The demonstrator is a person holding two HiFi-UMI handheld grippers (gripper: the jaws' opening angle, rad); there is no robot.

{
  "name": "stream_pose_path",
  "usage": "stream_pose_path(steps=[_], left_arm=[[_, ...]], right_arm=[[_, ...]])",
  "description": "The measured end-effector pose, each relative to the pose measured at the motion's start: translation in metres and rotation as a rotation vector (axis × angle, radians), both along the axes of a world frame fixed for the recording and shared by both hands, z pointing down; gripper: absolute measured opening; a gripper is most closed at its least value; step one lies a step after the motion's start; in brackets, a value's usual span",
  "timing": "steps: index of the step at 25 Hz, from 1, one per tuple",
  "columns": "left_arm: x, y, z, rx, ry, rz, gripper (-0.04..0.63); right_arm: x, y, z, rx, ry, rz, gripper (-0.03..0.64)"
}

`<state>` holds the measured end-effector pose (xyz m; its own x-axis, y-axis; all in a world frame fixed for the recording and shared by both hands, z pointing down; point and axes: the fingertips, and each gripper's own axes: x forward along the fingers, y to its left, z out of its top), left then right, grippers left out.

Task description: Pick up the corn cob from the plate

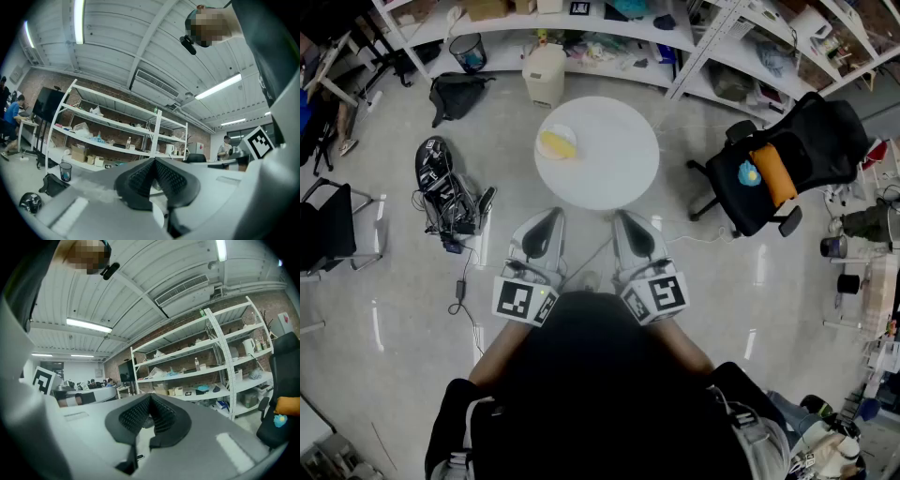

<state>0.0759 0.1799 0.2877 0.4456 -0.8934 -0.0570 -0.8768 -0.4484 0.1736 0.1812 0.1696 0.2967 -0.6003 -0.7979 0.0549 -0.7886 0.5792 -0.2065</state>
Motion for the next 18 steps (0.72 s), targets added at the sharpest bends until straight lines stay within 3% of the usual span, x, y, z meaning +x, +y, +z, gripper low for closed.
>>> stream_pose_path(steps=[18], left_arm=[[-0.0007,0.0038,-0.0010,0.001,0.003,-0.030,0.003]], right_arm=[[0.0024,0.0025,0.0002,-0.005,-0.012,-0.017,0.009]])
